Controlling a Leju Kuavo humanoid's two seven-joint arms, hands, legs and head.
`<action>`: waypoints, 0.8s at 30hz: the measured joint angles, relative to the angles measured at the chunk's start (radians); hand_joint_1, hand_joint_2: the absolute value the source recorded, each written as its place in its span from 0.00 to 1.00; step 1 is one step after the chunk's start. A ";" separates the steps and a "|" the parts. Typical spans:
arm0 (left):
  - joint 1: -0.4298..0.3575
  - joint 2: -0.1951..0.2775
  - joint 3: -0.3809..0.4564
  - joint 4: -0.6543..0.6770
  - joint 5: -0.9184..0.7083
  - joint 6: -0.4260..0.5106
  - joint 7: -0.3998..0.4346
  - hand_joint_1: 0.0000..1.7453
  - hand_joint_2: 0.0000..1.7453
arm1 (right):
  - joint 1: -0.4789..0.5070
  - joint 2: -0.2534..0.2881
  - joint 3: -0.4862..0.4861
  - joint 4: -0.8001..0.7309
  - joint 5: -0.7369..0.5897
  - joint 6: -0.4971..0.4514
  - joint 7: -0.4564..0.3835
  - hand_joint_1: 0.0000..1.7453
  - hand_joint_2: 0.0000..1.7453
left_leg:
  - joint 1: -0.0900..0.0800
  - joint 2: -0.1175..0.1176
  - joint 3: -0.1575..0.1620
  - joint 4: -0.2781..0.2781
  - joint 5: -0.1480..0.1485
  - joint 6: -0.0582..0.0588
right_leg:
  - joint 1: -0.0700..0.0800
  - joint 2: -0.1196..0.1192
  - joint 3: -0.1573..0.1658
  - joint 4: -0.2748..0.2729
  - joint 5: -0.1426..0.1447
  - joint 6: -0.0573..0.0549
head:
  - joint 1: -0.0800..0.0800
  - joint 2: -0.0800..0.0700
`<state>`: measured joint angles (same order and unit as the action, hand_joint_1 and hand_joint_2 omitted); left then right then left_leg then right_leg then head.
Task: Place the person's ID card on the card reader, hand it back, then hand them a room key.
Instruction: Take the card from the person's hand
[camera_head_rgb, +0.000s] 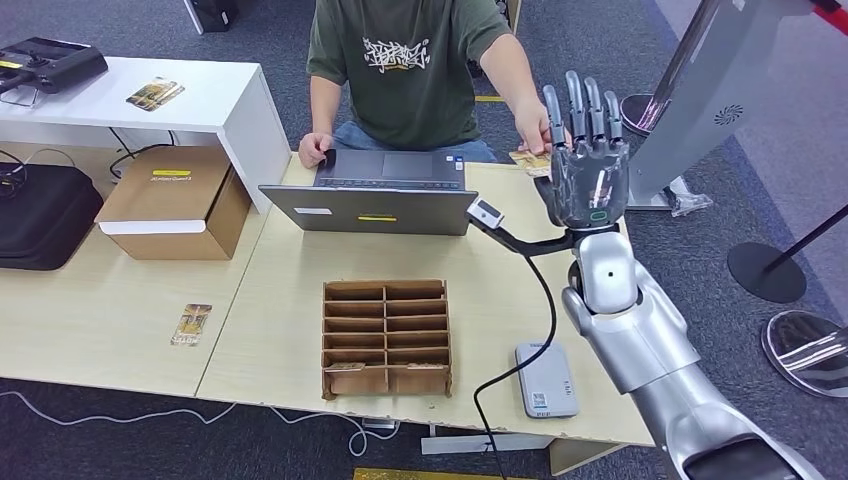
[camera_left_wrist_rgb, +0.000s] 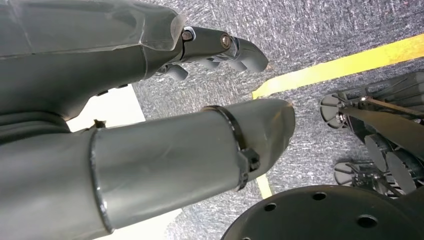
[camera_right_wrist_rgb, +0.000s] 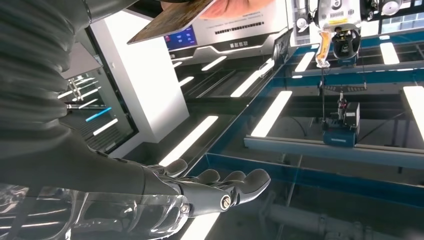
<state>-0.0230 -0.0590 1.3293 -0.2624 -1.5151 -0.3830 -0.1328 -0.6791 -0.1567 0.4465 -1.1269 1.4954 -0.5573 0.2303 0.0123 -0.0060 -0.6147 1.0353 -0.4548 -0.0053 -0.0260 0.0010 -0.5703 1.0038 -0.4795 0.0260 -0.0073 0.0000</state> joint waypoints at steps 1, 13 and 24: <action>0.000 0.000 0.002 0.000 0.001 -0.002 0.000 0.00 0.00 | 0.000 -0.002 -0.001 -0.001 0.000 0.000 0.000 0.00 1.00 | 0.000 0.000 0.000 0.000 0.000 0.000 | 0.000 0.000 0.000 0.000 0.000 0.000 | 0.000 0.000; 0.004 -0.009 0.023 -0.008 0.006 -0.013 -0.001 0.00 0.00 | 0.011 -0.021 -0.009 -0.012 0.000 0.008 -0.001 0.76 1.00 | 0.000 0.000 0.000 0.000 0.000 0.000 | 0.000 0.000 0.000 0.000 0.000 0.000 | 0.000 0.000; 0.005 -0.017 0.028 -0.017 0.002 -0.019 -0.004 0.00 0.00 | 0.021 -0.021 -0.009 -0.018 0.000 0.017 -0.007 1.00 1.00 | 0.000 0.000 0.000 0.000 0.000 0.000 | 0.000 0.000 0.000 0.000 0.000 0.000 | 0.000 0.000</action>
<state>-0.0184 -0.0756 1.3577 -0.2796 -1.5127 -0.4021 -0.1372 -0.6577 -0.1778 0.4377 -1.1450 1.4951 -0.5399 0.2230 0.0123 -0.0061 -0.6148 1.0353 -0.4548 -0.0053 -0.0260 0.0008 -0.5702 1.0038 -0.4795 0.0260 -0.0072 0.0000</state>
